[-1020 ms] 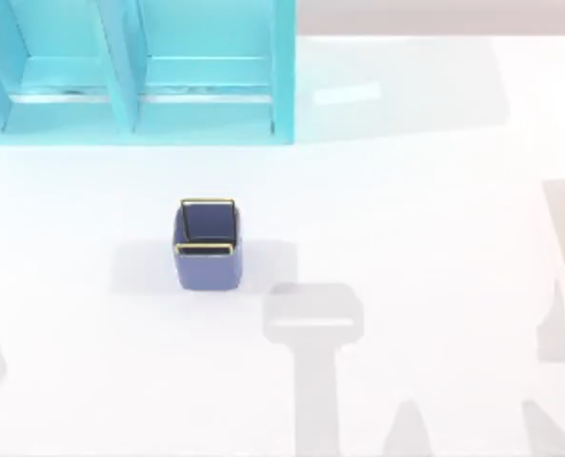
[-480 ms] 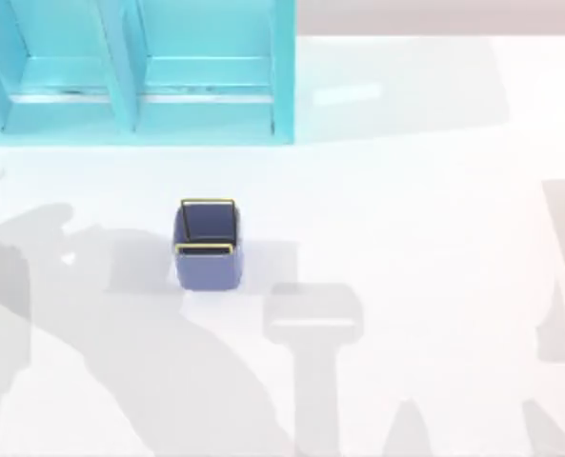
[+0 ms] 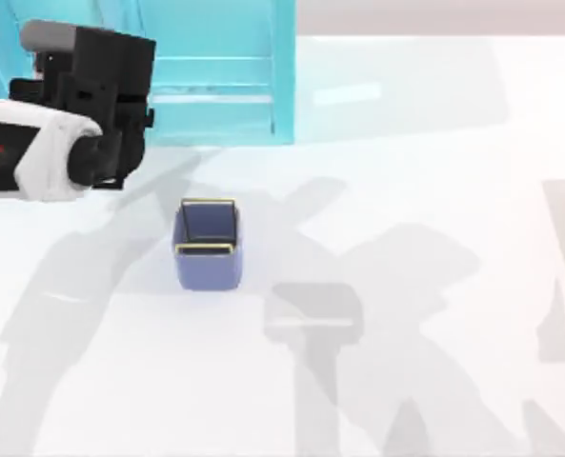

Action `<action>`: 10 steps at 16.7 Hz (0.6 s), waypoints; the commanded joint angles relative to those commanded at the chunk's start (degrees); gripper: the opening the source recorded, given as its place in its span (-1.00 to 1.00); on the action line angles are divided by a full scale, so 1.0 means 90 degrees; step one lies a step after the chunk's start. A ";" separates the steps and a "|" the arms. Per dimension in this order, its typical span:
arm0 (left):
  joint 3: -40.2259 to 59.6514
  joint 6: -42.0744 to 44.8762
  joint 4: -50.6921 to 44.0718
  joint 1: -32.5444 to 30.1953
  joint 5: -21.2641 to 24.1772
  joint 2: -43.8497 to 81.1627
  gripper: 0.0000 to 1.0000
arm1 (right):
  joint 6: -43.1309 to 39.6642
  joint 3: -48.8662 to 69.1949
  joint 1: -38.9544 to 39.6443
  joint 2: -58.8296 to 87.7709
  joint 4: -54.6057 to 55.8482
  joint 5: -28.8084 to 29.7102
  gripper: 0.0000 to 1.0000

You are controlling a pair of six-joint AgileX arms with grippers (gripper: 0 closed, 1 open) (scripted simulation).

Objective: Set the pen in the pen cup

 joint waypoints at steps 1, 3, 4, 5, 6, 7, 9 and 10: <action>-0.0046 0.0084 0.0512 -0.0478 -0.0582 0.0070 -1.00 | 0.0000 0.0000 0.0000 0.0000 0.0000 0.0000 1.00; -0.0088 0.0233 0.1497 -0.1368 -0.1707 0.0178 -1.00 | 0.0000 0.0000 0.0000 0.0000 0.0000 0.0000 1.00; -0.0091 0.0299 0.1964 -0.1777 -0.2241 0.0218 -1.00 | 0.0000 0.0000 0.0000 0.0000 0.0000 0.0000 1.00; -0.0084 0.0358 0.2407 -0.2158 -0.2750 0.0251 -1.00 | 0.0000 0.0000 0.0000 0.0000 0.0000 0.0000 1.00; -0.0068 0.0411 0.2823 -0.2508 -0.3228 0.0277 -1.00 | 0.0000 0.0000 0.0000 0.0000 0.0000 0.0000 1.00; -0.0046 0.0458 0.3208 -0.2826 -0.3668 0.0297 -1.00 | 0.0000 0.0000 0.0000 0.0000 0.0000 0.0000 1.00; 0.0015 0.0530 0.3842 -0.3331 -0.4384 0.0318 -1.00 | 0.0000 0.0000 0.0000 0.0000 0.0000 0.0000 1.00; 0.0047 0.0556 0.4090 -0.3524 -0.4657 0.0322 -1.00 | 0.0000 0.0000 0.0000 0.0000 0.0000 0.0000 1.00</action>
